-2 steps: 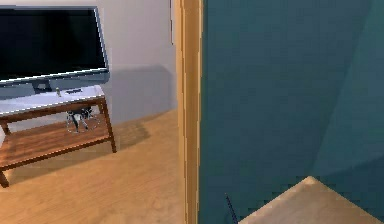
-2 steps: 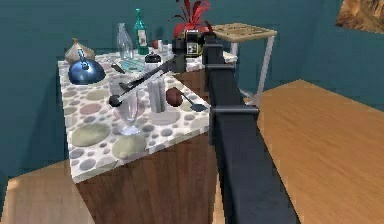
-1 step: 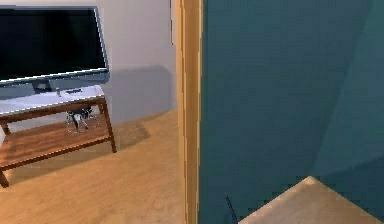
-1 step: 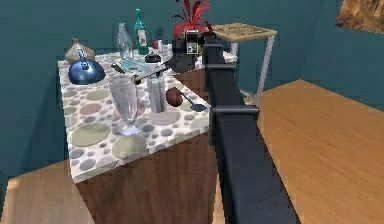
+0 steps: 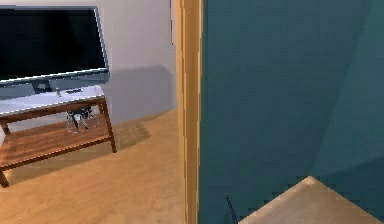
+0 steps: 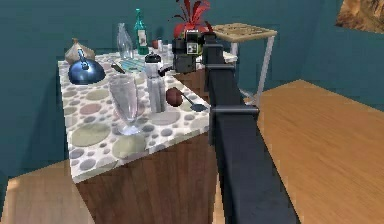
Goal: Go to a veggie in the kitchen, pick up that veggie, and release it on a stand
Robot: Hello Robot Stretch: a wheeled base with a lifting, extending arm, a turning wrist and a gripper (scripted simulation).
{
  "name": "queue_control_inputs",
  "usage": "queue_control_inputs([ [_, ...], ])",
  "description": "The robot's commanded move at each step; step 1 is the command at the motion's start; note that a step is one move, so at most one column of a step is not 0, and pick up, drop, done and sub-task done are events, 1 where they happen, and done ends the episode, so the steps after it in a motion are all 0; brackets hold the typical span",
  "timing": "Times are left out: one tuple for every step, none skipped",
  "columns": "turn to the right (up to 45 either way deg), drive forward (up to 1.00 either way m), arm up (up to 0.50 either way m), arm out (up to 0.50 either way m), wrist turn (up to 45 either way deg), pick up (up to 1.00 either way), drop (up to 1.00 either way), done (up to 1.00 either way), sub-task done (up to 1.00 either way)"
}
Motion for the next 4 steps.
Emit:
queue_control_inputs([
  [0.0,0.00,-0.12,0.00,0.0,0.00,0.00,0.00,0.00],
  [0.0,0.00,0.00,0.00,0.0,1.00,0.00,0.00,0.00],
  [0.0,0.00,0.10,0.00,0.0,0.00,0.00,0.00,0.00],
  [0.0,0.00,0.02,0.00,0.0,0.00,0.00,0.00,0.00],
])
